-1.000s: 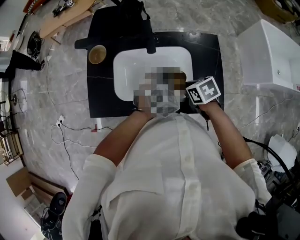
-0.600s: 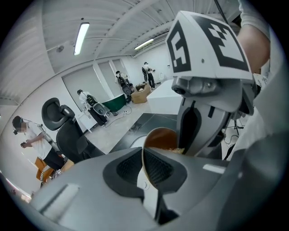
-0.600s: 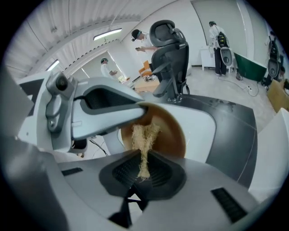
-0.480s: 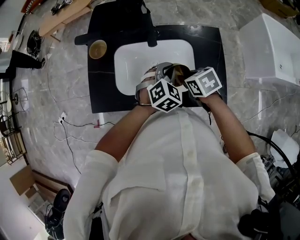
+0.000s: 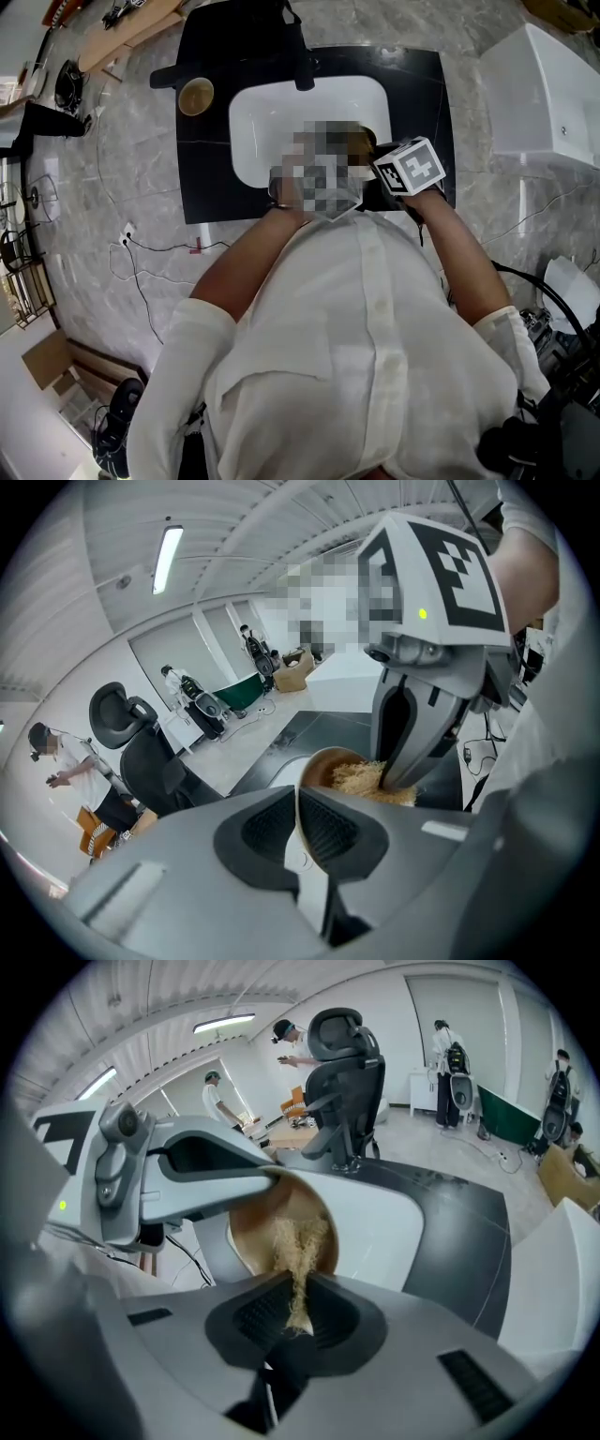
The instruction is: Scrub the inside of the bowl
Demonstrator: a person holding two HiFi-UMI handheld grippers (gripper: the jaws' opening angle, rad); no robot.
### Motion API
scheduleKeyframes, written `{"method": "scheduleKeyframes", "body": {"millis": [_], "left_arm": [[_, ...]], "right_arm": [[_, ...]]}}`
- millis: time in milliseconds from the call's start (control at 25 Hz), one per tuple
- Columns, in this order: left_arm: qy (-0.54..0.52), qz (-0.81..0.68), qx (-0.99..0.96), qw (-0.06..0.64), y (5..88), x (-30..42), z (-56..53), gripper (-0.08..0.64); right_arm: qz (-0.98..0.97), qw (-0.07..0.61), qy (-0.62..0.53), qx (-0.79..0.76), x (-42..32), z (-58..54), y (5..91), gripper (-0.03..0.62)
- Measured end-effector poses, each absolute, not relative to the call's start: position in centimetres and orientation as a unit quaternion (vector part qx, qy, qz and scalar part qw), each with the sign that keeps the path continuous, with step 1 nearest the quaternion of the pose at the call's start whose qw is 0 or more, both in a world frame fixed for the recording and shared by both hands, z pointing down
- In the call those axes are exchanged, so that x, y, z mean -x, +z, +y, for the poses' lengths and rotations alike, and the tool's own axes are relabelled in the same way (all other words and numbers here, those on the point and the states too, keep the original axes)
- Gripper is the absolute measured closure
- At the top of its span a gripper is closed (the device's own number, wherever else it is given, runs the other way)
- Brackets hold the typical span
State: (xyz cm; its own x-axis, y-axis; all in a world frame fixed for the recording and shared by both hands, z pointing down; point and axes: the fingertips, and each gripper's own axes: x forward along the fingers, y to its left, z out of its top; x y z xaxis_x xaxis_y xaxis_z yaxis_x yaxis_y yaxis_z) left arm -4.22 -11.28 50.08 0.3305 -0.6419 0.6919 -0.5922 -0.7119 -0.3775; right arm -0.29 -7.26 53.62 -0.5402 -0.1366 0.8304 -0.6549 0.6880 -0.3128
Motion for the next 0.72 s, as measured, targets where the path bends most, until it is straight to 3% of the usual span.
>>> {"method": "scheduleKeyframes", "body": {"millis": [280, 720], "left_arm": [[-0.414, 0.398, 0.818, -0.015, 50.1, 4.9, -12.0, 0.543], [-0.235, 0.409, 0.826, -0.31, 49.4, 9.6, -12.7, 0.545]], "right_arm": [[-0.847, 0.379, 0.327, -0.179, 2.2, -5.0, 53.4, 0.555], [-0.933, 0.232, 0.232, -0.147, -1.1, -6.1, 43.7, 0.555]]}}
